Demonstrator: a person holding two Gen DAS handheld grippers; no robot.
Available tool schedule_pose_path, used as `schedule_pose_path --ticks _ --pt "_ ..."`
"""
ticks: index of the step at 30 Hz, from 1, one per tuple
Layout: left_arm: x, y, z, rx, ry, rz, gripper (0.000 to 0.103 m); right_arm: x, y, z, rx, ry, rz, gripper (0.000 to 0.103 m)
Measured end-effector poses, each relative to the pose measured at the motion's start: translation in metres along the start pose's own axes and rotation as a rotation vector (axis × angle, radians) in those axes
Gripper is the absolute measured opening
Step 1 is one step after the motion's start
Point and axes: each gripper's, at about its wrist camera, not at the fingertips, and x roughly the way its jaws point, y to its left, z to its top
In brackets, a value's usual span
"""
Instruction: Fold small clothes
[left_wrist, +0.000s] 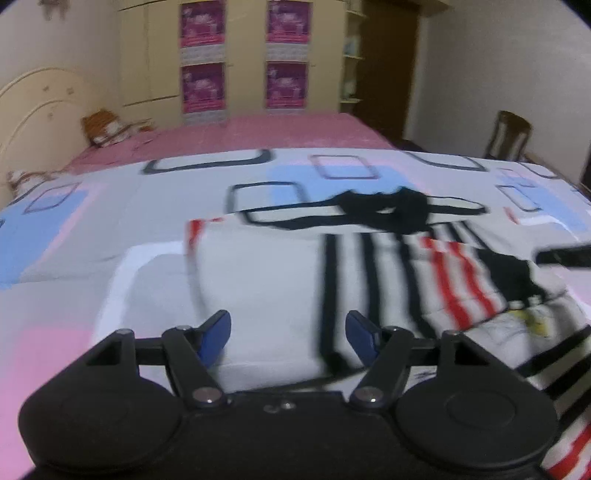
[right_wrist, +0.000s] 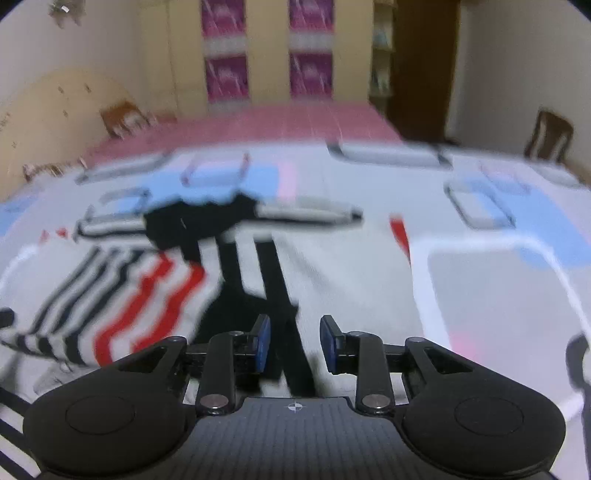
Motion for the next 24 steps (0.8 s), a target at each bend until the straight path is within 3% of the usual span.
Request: schedule_pose_path --ticks 3,5,7,12,13,14,16,24 --pt "0.024 -0.014 -0.005 0.000 0.064 -0.001 0.068 0.012 0.015 -0.002 -0.043 0.021 0.051 0.029" --pt "0.036 -0.015 -0.015 0.012 0.091 0.009 0.071 0.037 0.017 -0.016 -0.085 0.166 0.039 0.029" --pt "0.035 -0.023 -0.019 0.050 0.079 0.036 0.071 0.037 0.006 -0.019 -0.043 0.148 0.072 0.029" --pt "0.024 -0.030 -0.013 0.031 0.092 0.084 0.071 0.021 0.000 -0.014 -0.013 0.119 0.087 0.030" --pt "0.017 -0.034 -0.013 0.039 0.076 0.104 0.079 0.011 -0.001 -0.015 -0.014 0.087 0.079 0.033" --pt "0.010 -0.037 -0.015 0.044 0.061 0.119 0.091 0.001 -0.004 -0.015 -0.013 0.060 0.079 0.051" --pt "-0.004 -0.045 -0.017 0.052 0.035 0.145 0.097 -0.021 -0.010 -0.020 -0.005 0.013 0.099 0.066" --pt "-0.045 -0.071 -0.037 0.060 0.033 0.163 0.097 -0.076 -0.043 -0.044 0.062 0.010 0.181 0.066"
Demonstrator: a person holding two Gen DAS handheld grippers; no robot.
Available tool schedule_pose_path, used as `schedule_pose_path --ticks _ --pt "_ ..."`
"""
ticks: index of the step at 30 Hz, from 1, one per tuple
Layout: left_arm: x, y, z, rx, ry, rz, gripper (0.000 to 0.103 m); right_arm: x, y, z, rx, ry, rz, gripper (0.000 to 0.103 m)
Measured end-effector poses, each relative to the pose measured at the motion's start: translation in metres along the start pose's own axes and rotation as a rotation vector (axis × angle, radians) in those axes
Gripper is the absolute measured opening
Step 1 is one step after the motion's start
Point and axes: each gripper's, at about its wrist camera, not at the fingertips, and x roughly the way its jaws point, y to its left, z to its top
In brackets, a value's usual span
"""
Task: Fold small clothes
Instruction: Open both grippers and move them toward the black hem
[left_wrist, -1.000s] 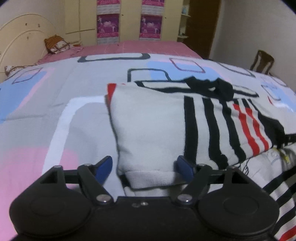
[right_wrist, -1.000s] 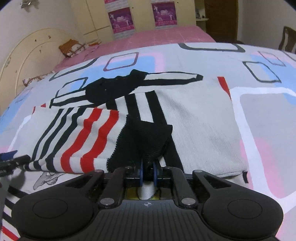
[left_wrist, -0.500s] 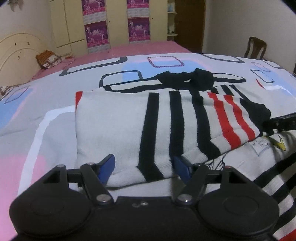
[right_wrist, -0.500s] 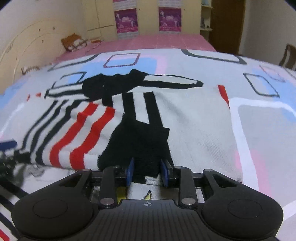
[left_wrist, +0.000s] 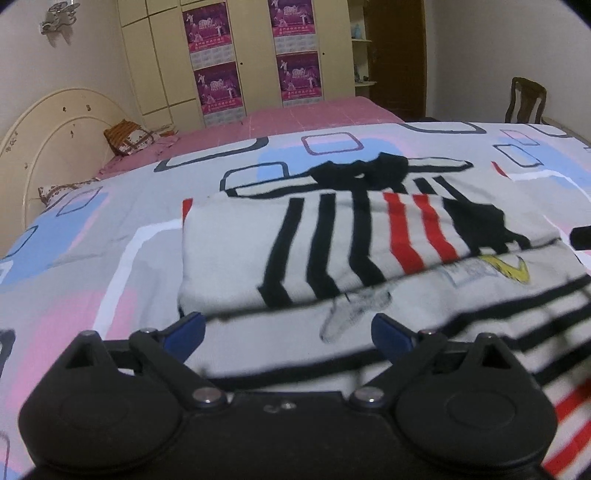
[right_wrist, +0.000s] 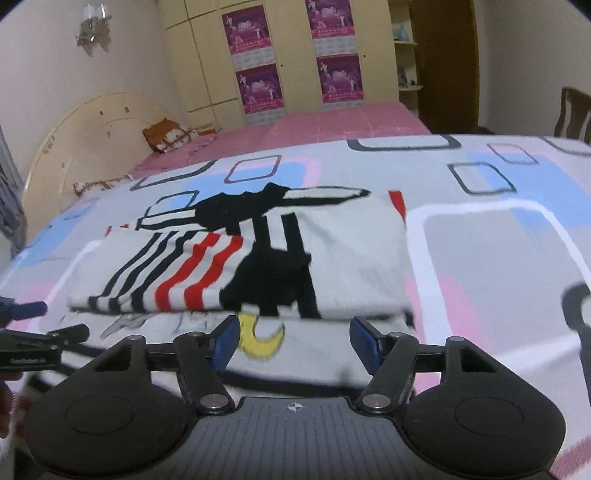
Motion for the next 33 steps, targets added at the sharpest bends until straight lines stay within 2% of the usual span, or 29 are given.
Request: schedule_pose_path --ticks 4,10,14,21,29,33 --pt "-0.025 -0.001 -0.025 -0.014 0.017 0.020 0.093 -0.036 -0.013 -0.024 0.005 0.000 0.022 0.065" --pt "-0.064 0.017 -0.077 -0.063 0.062 0.065 0.090 -0.081 -0.030 -0.071 0.017 0.032 0.038 0.065" --pt "-0.088 0.023 -0.106 -0.098 0.087 0.094 0.088 -0.102 -0.039 -0.100 0.049 0.060 0.050 0.065" --pt "-0.115 0.021 -0.137 -0.134 0.103 0.095 0.088 -0.122 -0.041 -0.135 0.111 0.123 0.113 0.065" --pt "-0.123 0.035 -0.158 -0.229 0.136 0.019 0.082 -0.123 -0.047 -0.154 0.219 0.162 0.172 0.066" --pt "-0.125 0.044 -0.162 -0.288 0.143 -0.051 0.075 -0.123 -0.063 -0.161 0.366 0.173 0.237 0.065"
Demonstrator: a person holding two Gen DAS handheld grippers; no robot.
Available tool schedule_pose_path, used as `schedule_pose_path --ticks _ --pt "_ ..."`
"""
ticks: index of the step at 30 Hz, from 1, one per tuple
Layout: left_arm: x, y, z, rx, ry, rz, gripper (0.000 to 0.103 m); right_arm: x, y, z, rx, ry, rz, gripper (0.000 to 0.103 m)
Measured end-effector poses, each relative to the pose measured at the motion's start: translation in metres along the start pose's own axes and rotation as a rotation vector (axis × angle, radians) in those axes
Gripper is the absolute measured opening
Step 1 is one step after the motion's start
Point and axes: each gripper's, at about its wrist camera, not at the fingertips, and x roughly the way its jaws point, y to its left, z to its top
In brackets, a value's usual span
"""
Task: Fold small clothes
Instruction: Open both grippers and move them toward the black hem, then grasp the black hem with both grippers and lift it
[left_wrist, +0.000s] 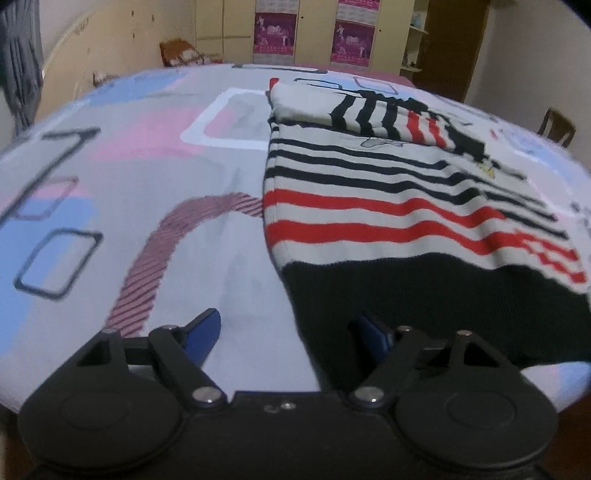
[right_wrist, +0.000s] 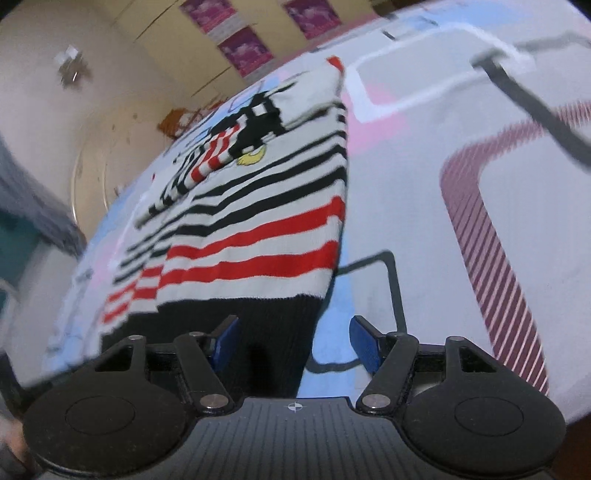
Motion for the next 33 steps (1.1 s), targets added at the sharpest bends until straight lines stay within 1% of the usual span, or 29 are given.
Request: schedule_pose_path --ticks 3,7,9,10,11,13,14,15,16,17,18,20,21,22,23,24,25,26,27,28,29,30,31,32,33 --pt "0.000 0.007 0.002 -0.041 0.010 -0.091 0.074 -0.002 -0.005 0.001 0.057 0.015 0.068 0.065" --pt "0.011 0.012 0.017 -0.086 0.032 -0.218 0.066 0.004 -0.012 0.011 0.095 -0.016 0.076 0.065" --pt "0.021 0.013 0.024 -0.109 0.052 -0.275 0.066 0.010 -0.018 0.017 0.143 -0.022 0.100 0.065" --pt "0.025 0.012 0.026 -0.109 0.060 -0.286 0.066 0.013 -0.020 0.019 0.161 -0.021 0.108 0.065" --pt "0.026 0.011 0.028 -0.104 0.071 -0.293 0.066 0.015 -0.020 0.021 0.164 -0.015 0.113 0.065" --pt "0.027 0.009 0.030 -0.096 0.102 -0.341 0.064 0.016 -0.015 0.020 0.147 0.018 0.125 0.064" --pt "0.027 0.009 0.027 -0.098 0.113 -0.371 0.062 0.016 -0.012 0.017 0.139 0.041 0.140 0.060" --pt "0.026 0.008 0.024 -0.098 0.119 -0.391 0.062 0.016 -0.009 0.012 0.130 0.061 0.155 0.059" --pt "0.025 0.007 0.021 -0.096 0.110 -0.397 0.062 0.015 -0.007 0.008 0.119 0.068 0.162 0.056" --pt "0.025 0.008 0.019 -0.116 0.101 -0.406 0.058 0.015 -0.005 0.006 0.117 0.073 0.174 0.049" --pt "0.027 0.011 0.019 -0.148 0.097 -0.418 0.054 0.015 -0.005 0.004 0.127 0.077 0.186 0.046" --pt "0.032 0.020 0.020 -0.219 0.093 -0.434 0.040 0.020 -0.007 0.004 0.140 0.085 0.194 0.036" --pt "0.034 0.023 0.020 -0.241 0.091 -0.439 0.036 0.023 -0.008 0.004 0.139 0.083 0.189 0.032" --pt "0.036 0.023 0.022 -0.250 0.091 -0.436 0.028 0.025 -0.009 0.006 0.137 0.086 0.189 0.020" --pt "0.037 0.023 0.022 -0.246 0.091 -0.425 0.017 0.027 -0.008 0.007 0.129 0.092 0.185 0.005" --pt "0.038 0.022 0.022 -0.243 0.088 -0.413 0.009 0.027 -0.007 0.008 0.111 0.092 0.167 0.004" --pt "0.035 0.024 0.021 -0.260 0.071 -0.424 0.007 0.022 -0.004 0.009 0.088 0.075 0.157 0.004" --pt "0.027 0.026 0.020 -0.280 0.026 -0.448 0.007 0.015 -0.002 0.011 0.076 0.051 0.164 0.004" --pt "0.021 0.027 0.018 -0.282 -0.008 -0.450 0.007 0.008 -0.001 0.010 0.067 0.031 0.173 0.004" --pt "0.015 0.030 0.015 -0.285 -0.033 -0.437 0.007 0.001 0.003 0.010 0.051 0.008 0.180 0.004" --pt "0.015 0.031 0.012 -0.284 -0.032 -0.411 0.007 -0.007 0.004 0.010 0.033 -0.016 0.184 0.004" --pt "0.020 0.030 0.009 -0.268 -0.007 -0.371 0.007 -0.008 0.004 0.008 0.021 -0.027 0.177 0.004" --pt "0.028 0.028 0.005 -0.257 0.026 -0.342 0.007 -0.001 0.001 0.007 0.018 -0.004 0.143 0.004" --pt "0.032 0.031 0.004 -0.285 0.018 -0.357 0.007 0.010 -0.004 0.005 0.024 0.036 0.102 0.004" --pt "0.033 0.032 0.004 -0.309 0.016 -0.364 0.007 0.017 -0.008 0.005 0.043 0.061 0.083 0.004"
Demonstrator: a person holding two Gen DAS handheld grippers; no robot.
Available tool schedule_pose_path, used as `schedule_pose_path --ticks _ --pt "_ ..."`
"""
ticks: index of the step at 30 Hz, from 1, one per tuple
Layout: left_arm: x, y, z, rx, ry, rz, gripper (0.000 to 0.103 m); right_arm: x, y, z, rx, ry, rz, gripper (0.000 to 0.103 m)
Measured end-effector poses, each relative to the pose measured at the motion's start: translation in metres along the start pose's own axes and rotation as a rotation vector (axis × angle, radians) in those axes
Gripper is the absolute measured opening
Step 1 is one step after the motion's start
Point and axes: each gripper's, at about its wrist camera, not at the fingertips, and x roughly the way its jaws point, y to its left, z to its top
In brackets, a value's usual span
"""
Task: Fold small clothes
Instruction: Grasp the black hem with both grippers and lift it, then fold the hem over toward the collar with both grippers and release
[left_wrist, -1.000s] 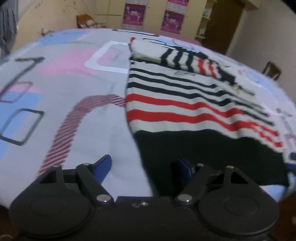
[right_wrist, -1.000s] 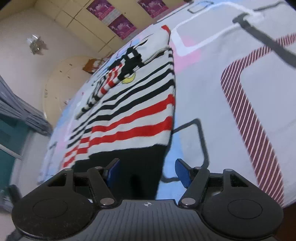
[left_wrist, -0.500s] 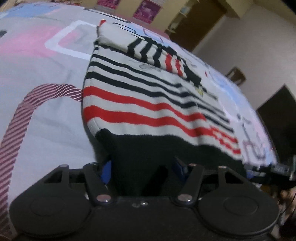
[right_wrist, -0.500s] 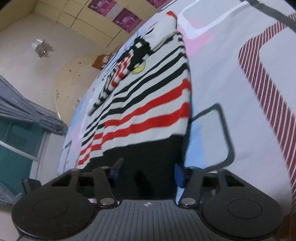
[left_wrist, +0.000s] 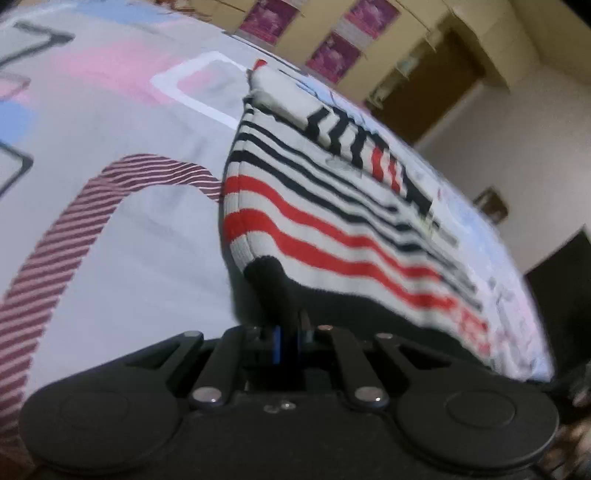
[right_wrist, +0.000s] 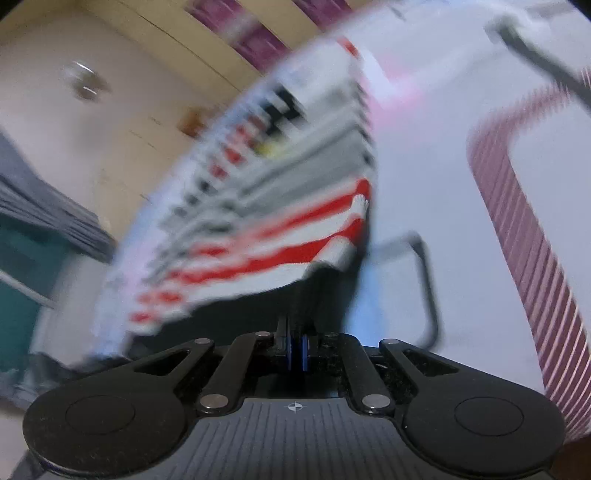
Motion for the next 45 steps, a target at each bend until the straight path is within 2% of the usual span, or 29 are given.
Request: schedule_pose_path --ticks 5,9,16,21,26,31,34,36,39,40,41,42,43,44,45 --pt "-0.007 -0.009 0.011 0.020 -0.026 -0.012 0.007 -0.015 0.010 0.013 -0.004 -0.094 0.058 0.004" --pt "-0.013 -0.020 0.035 0.008 -0.080 -0.061 0.007 -0.022 0.023 0.040 -0.011 -0.181 0.083 0.004" --pt "0.000 -0.060 0.121 0.042 -0.192 -0.148 0.007 -0.018 0.051 0.119 -0.017 -0.332 0.096 0.004" --pt "0.034 -0.080 0.189 0.088 -0.202 -0.161 0.007 0.004 0.069 0.196 0.000 -0.383 0.092 0.004" --pt "0.097 -0.077 0.233 0.102 -0.133 -0.123 0.007 0.059 0.066 0.257 0.037 -0.355 0.043 0.004" --pt "0.161 -0.053 0.252 0.064 -0.015 -0.078 0.007 0.117 0.036 0.291 0.104 -0.273 -0.005 0.004" --pt "0.182 -0.038 0.258 0.029 0.041 -0.106 0.007 0.140 0.020 0.301 0.128 -0.228 -0.018 0.004" --pt "0.191 -0.032 0.264 0.016 0.051 -0.123 0.009 0.153 0.013 0.310 0.144 -0.208 -0.022 0.004" --pt "0.202 -0.032 0.276 0.014 0.042 -0.174 0.028 0.168 0.003 0.323 0.192 -0.189 0.004 0.005" --pt "0.207 -0.032 0.279 0.007 0.040 -0.199 0.040 0.172 0.001 0.328 0.200 -0.200 0.006 0.005" --pt "0.212 -0.034 0.283 0.004 0.038 -0.223 0.053 0.177 -0.002 0.334 0.221 -0.211 0.006 0.014" --pt "0.215 -0.037 0.286 0.011 0.031 -0.231 0.059 0.180 -0.004 0.339 0.240 -0.228 0.002 0.029" --pt "0.217 -0.041 0.289 0.025 0.007 -0.224 0.074 0.181 -0.006 0.343 0.248 -0.266 -0.015 0.075" --pt "0.217 -0.044 0.293 0.037 -0.024 -0.217 0.086 0.178 -0.005 0.346 0.246 -0.333 -0.055 0.093" --pt "0.216 -0.046 0.296 0.043 -0.048 -0.215 0.090 0.175 -0.005 0.349 0.233 -0.380 -0.069 0.093"
